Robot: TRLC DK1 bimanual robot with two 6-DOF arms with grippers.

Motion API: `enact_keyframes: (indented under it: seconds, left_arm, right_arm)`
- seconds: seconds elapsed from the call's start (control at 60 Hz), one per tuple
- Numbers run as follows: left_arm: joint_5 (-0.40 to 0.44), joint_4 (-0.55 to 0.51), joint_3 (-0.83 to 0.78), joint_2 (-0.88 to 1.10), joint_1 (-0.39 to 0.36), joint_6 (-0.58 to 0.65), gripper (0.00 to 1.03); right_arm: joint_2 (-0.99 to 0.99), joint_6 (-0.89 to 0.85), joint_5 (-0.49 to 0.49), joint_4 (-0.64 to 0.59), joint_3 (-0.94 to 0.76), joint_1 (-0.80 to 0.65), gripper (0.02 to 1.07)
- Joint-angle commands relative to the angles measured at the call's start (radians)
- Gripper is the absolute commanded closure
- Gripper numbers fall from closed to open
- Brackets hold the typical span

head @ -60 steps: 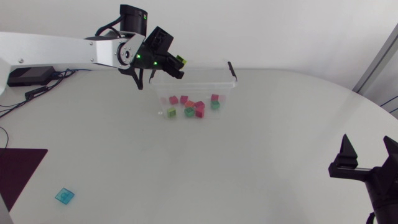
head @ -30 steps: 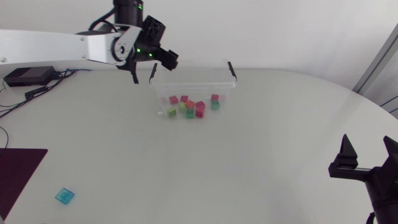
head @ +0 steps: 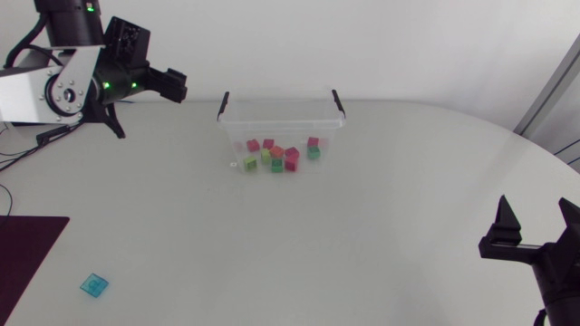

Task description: Pick up the duplo bricks and place them in the container

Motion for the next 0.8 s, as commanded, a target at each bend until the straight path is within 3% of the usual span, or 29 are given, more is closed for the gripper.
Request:
enact_keyframes:
  seconds: [0.0, 0.283, 0.5, 0.783]
  left_arm:
    - [0.027, 0.008, -0.07, -0.064, 0.038, -0.044, 0.05]
    - [0.064, 0.027, -0.271, -0.21, 0.136, -0.058, 0.05]
    - [0.065, 0.123, -0.432, -0.365, 0.164, -0.068, 0.05]
    - [0.105, 0.133, -0.583, -0.581, 0.233, -0.117, 0.05]
  right_arm:
    - [-0.007, 0.014, 0.001, -0.005, -0.021, -0.006, 0.07]
    - [-0.007, 0.014, 0.001, -0.006, -0.021, -0.007, 0.07]
    - [-0.007, 0.014, 0.001, -0.006, -0.021, -0.007, 0.07]
    - [-0.007, 0.014, 0.001, -0.006, -0.021, -0.006, 0.07]
